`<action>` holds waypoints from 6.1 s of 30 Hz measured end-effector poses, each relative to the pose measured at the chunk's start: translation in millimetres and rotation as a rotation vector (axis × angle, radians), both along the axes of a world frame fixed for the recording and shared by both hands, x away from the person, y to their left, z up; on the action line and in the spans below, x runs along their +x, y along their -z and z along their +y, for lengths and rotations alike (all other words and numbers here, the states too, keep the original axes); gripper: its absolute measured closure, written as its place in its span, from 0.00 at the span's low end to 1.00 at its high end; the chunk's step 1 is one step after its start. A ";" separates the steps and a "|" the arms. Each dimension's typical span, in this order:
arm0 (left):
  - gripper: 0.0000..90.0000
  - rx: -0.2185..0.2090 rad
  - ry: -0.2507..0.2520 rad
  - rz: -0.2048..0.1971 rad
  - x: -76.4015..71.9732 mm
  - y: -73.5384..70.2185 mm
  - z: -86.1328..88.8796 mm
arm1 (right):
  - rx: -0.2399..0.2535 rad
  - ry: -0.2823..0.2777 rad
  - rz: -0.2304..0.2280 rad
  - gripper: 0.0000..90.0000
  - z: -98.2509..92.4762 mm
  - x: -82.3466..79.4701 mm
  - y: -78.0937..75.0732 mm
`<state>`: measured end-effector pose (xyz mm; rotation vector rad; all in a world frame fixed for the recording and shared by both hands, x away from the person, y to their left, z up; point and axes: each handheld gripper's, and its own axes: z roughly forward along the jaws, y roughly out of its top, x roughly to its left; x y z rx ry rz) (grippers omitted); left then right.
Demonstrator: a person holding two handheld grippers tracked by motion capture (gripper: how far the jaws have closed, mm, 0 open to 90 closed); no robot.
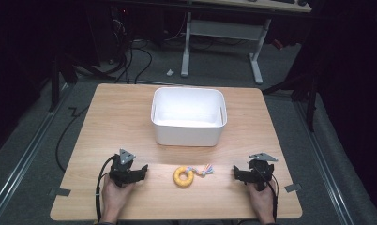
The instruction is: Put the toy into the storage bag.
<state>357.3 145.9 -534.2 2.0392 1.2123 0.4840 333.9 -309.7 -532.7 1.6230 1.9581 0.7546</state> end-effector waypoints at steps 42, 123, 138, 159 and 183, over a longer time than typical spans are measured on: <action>0.37 -0.076 0.167 0.038 -14.5 -30.9 -29.2 | 0.002 -0.012 -0.009 0.05 1.7 -2.1 -0.4; 0.73 0.159 0.383 0.226 7.1 -29.3 -137.3 | 0.001 -0.029 -0.022 0.11 2.6 -5.0 -0.9; 0.75 0.147 0.400 0.205 3.6 -35.1 -132.7 | 0.000 -0.033 -0.024 0.12 2.6 -5.2 -0.9; 0.76 0.101 0.417 0.173 -6.0 -60.0 -117.4 | -0.001 -0.043 -0.029 0.14 2.5 -5.8 -1.0; 0.76 0.085 0.426 0.152 -10.7 -96.5 -98.5 | 0.002 -0.054 -0.032 0.16 3.0 -6.6 -1.1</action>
